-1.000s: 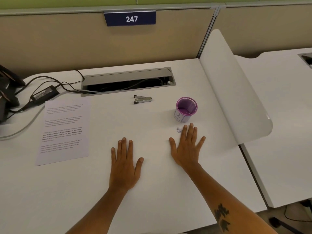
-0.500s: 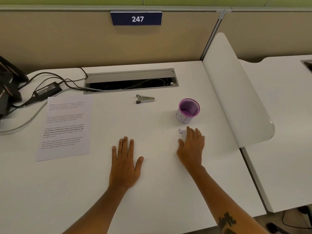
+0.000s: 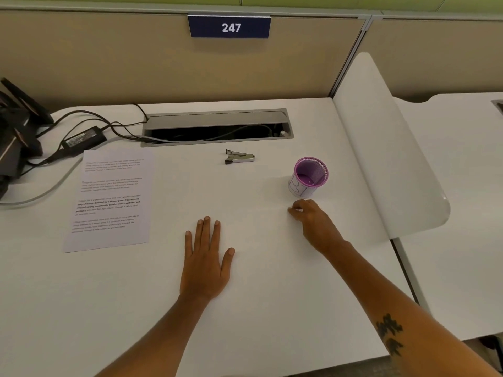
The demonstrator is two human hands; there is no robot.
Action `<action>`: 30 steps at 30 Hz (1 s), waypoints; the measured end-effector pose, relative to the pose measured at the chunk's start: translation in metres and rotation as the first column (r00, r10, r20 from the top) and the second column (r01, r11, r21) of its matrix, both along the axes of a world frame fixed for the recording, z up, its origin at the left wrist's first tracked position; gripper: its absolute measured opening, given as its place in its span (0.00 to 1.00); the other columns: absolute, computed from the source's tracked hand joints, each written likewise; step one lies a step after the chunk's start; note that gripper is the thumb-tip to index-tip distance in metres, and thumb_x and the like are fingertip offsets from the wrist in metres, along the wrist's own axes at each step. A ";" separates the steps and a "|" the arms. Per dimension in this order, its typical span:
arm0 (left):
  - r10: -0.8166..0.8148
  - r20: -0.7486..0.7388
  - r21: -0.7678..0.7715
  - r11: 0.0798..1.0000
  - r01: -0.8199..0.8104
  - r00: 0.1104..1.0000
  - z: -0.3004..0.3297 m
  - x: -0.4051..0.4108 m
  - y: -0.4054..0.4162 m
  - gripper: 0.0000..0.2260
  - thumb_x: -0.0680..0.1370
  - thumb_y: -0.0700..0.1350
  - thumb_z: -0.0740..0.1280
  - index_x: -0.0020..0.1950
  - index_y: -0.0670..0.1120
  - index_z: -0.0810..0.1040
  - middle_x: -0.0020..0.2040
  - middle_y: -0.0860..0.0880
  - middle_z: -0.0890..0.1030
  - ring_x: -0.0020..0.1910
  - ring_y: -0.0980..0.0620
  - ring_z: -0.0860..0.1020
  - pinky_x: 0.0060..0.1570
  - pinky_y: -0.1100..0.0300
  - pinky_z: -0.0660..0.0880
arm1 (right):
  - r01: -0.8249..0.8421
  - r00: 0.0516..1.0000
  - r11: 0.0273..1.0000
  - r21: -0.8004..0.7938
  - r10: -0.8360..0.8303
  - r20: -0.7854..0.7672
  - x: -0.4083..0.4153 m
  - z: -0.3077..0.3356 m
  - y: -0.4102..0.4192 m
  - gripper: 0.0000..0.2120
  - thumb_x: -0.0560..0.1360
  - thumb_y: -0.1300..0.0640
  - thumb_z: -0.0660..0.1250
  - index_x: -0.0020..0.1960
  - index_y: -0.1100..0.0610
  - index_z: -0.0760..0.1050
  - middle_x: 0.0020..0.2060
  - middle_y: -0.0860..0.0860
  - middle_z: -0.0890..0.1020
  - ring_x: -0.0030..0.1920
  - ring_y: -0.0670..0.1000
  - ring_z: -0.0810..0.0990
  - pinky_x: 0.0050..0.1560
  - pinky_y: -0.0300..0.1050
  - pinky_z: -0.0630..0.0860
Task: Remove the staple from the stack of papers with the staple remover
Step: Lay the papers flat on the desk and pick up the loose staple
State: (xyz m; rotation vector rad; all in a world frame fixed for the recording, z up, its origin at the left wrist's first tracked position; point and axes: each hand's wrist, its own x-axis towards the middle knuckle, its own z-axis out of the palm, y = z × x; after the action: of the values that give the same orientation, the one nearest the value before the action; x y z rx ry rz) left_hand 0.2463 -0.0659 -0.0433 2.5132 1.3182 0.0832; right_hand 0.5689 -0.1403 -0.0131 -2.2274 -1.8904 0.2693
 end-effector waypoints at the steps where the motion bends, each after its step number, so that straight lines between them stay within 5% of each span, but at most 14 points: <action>1: -0.001 0.001 0.000 1.000 0.001 1.000 0.000 0.000 0.000 0.34 0.85 0.62 0.46 0.87 0.46 0.48 0.88 0.44 0.47 0.87 0.46 0.44 0.85 0.38 0.50 | 0.012 1.000 1.000 -0.014 -0.012 -0.016 0.000 0.001 0.001 0.19 0.79 0.70 0.67 0.70 0.62 0.78 0.62 0.59 0.80 0.60 0.59 0.80 0.62 0.46 0.78; 3: -0.001 0.000 0.001 1.000 0.001 1.000 0.000 0.000 0.000 0.34 0.85 0.63 0.46 0.87 0.46 0.48 0.88 0.44 0.47 0.87 0.45 0.44 0.85 0.38 0.50 | 0.023 0.999 1.000 -0.018 -0.024 -0.033 0.001 0.005 0.003 0.15 0.81 0.66 0.66 0.66 0.63 0.79 0.58 0.59 0.81 0.55 0.59 0.81 0.58 0.47 0.80; 9: 0.002 -0.002 0.002 1.000 -0.002 1.000 0.000 0.000 0.000 0.34 0.85 0.62 0.47 0.87 0.47 0.48 0.88 0.44 0.47 0.87 0.46 0.44 0.85 0.38 0.50 | -0.032 0.993 0.999 0.043 0.027 0.111 -0.005 -0.001 0.001 0.12 0.69 0.77 0.68 0.51 0.68 0.83 0.44 0.62 0.83 0.43 0.64 0.80 0.37 0.59 0.82; 17: 0.008 0.003 -0.001 1.000 -0.008 1.000 -0.001 0.000 0.000 0.33 0.85 0.62 0.47 0.87 0.47 0.49 0.88 0.44 0.48 0.87 0.46 0.44 0.85 0.38 0.50 | 0.030 0.991 0.990 0.141 -0.048 0.124 -0.023 -0.009 -0.005 0.15 0.67 0.79 0.68 0.51 0.69 0.79 0.44 0.64 0.81 0.43 0.64 0.79 0.39 0.58 0.81; 21: 0.006 -0.003 0.004 1.000 -0.006 1.000 -0.001 0.000 0.000 0.33 0.85 0.62 0.47 0.87 0.47 0.49 0.88 0.44 0.48 0.87 0.46 0.45 0.85 0.38 0.50 | 0.336 0.938 0.927 0.168 -0.314 -0.145 -0.023 -0.008 0.001 0.18 0.67 0.80 0.65 0.51 0.65 0.81 0.46 0.59 0.84 0.46 0.59 0.80 0.47 0.45 0.77; 23: 0.008 0.009 0.004 1.000 -0.008 1.000 -0.002 0.000 0.001 0.33 0.85 0.61 0.49 0.87 0.47 0.49 0.88 0.44 0.48 0.87 0.45 0.45 0.84 0.37 0.51 | 0.606 0.760 0.785 0.131 -0.523 -0.385 -0.022 0.001 0.004 0.12 0.73 0.75 0.66 0.49 0.62 0.84 0.45 0.54 0.86 0.46 0.52 0.81 0.50 0.37 0.74; 25: 0.009 0.011 0.004 1.000 -0.009 1.000 -0.002 0.000 0.001 0.33 0.85 0.61 0.49 0.87 0.47 0.49 0.88 0.44 0.48 0.87 0.45 0.45 0.85 0.38 0.50 | 0.798 0.459 0.602 -0.027 -0.636 -0.620 -0.017 0.011 0.004 0.09 0.75 0.70 0.69 0.49 0.60 0.85 0.43 0.52 0.86 0.44 0.50 0.83 0.51 0.39 0.78; 28: 0.009 0.007 0.007 1.000 -0.009 1.000 -0.001 0.000 0.000 0.33 0.85 0.61 0.49 0.87 0.47 0.49 0.88 0.44 0.48 0.87 0.46 0.44 0.85 0.38 0.50 | 0.838 -0.029 0.447 -0.312 -0.534 -0.845 -0.005 0.026 0.000 0.07 0.76 0.72 0.71 0.52 0.65 0.84 0.40 0.55 0.84 0.40 0.52 0.82 0.48 0.42 0.83; 30: 0.008 0.008 0.007 1.000 -0.008 1.000 -0.001 0.000 0.000 0.33 0.85 0.61 0.49 0.87 0.47 0.48 0.88 0.44 0.48 0.87 0.46 0.44 0.85 0.38 0.50 | 0.801 -0.211 0.428 -0.418 -0.452 -0.867 0.006 0.038 -0.002 0.07 0.76 0.74 0.70 0.49 0.66 0.83 0.42 0.56 0.84 0.43 0.53 0.83 0.45 0.39 0.83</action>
State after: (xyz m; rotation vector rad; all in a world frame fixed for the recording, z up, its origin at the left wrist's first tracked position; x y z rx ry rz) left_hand 0.2461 -0.0656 -0.0445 2.5103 1.3275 0.1002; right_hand 0.5745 -0.1426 0.0247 -1.6726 0.1015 0.8077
